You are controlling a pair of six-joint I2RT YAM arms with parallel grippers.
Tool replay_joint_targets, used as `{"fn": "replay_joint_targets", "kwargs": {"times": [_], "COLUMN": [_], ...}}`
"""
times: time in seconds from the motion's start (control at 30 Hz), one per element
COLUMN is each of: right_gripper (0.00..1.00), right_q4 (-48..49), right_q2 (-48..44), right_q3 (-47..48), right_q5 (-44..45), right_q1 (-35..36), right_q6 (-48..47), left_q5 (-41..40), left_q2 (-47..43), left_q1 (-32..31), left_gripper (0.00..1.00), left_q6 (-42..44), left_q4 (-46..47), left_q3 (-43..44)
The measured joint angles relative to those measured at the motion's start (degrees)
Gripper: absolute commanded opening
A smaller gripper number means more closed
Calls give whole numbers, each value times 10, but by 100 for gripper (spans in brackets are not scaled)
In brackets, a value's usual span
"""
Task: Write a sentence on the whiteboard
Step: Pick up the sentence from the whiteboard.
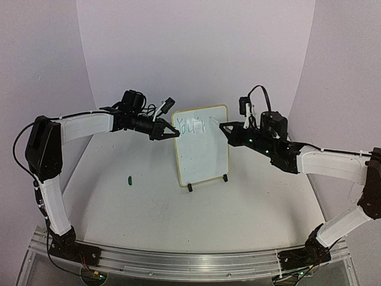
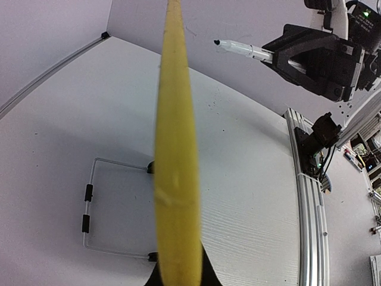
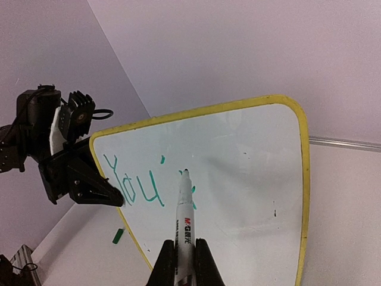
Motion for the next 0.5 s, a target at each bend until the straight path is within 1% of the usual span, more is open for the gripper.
{"fn": "replay_joint_targets", "kwargs": {"times": [0.23, 0.5], "right_gripper": [0, 0], "right_q4": [4, 7], "right_q2": [2, 28], "right_q3": [-3, -3], "right_q5": [-12, -29], "right_q1": [-15, -15], "right_q6": [5, 6], "left_q5": [0, 0], "left_q2": [0, 0], "left_q1": [0, 0], "left_gripper": [0, 0], "left_q6": [0, 0], "left_q4": [0, 0], "left_q3": [0, 0]}}
